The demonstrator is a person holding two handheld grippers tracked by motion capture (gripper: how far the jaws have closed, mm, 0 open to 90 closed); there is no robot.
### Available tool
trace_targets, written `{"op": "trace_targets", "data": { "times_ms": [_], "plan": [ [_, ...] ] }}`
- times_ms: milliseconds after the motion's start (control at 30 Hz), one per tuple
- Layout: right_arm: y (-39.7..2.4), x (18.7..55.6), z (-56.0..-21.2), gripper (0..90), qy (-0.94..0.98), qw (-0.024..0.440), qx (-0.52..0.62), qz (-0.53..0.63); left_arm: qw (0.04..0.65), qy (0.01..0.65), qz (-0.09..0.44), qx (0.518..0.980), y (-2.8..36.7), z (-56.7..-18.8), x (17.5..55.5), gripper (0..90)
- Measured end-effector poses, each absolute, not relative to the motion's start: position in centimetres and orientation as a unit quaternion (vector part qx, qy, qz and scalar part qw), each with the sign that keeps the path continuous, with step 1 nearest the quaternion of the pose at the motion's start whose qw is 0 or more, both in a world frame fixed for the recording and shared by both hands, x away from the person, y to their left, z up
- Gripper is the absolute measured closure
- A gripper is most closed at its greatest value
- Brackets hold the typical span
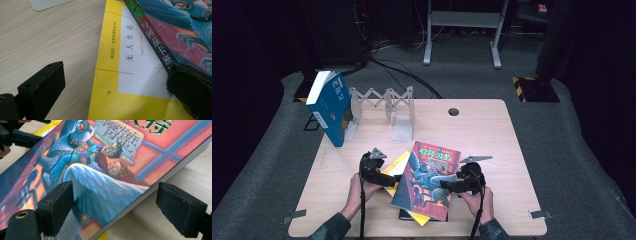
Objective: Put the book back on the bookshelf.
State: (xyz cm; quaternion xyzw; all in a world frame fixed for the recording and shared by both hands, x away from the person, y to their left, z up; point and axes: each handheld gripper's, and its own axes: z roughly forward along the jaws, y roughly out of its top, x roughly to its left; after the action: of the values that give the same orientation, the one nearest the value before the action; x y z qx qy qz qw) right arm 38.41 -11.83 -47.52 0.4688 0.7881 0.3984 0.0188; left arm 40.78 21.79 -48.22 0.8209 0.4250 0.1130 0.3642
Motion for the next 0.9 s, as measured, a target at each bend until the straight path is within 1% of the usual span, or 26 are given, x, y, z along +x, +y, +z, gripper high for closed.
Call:
{"op": "trace_targets", "data": {
  "times_ms": [100,233,300,400,667,733,900],
  "plan": [
    [-11.6,38.9,-47.4,14.0,0.789,0.022,0.468,0.397,0.363,0.425,0.115,0.821,21.8,-48.2,40.9,1.6],
    [-10.8,39.6,-47.0,14.0,0.801,0.040,0.460,0.382,0.360,0.427,0.117,0.821,21.7,-48.1,41.0,1.8],
    [-10.7,39.8,-47.0,14.2,0.801,0.036,0.461,0.380,0.362,0.433,0.120,0.817,21.6,-48.1,41.1,2.0],
    [-10.9,40.4,-47.1,14.4,0.801,0.033,0.455,0.388,0.365,0.442,0.109,0.812,21.6,-48.3,41.4,1.9],
    [-10.8,41.7,-47.3,14.8,0.799,0.031,0.455,0.392,0.360,0.439,0.105,0.816,21.8,-48.2,42.0,1.6],
    [-10.8,41.7,-47.3,14.8,0.799,0.029,0.454,0.393,0.356,0.440,0.095,0.819,21.9,-48.2,42.2,1.2],
    [-10.8,41.4,-47.3,14.9,0.795,0.039,0.456,0.398,0.356,0.446,0.097,0.815,22.3,-47.8,42.8,0.0]
  ]
}}
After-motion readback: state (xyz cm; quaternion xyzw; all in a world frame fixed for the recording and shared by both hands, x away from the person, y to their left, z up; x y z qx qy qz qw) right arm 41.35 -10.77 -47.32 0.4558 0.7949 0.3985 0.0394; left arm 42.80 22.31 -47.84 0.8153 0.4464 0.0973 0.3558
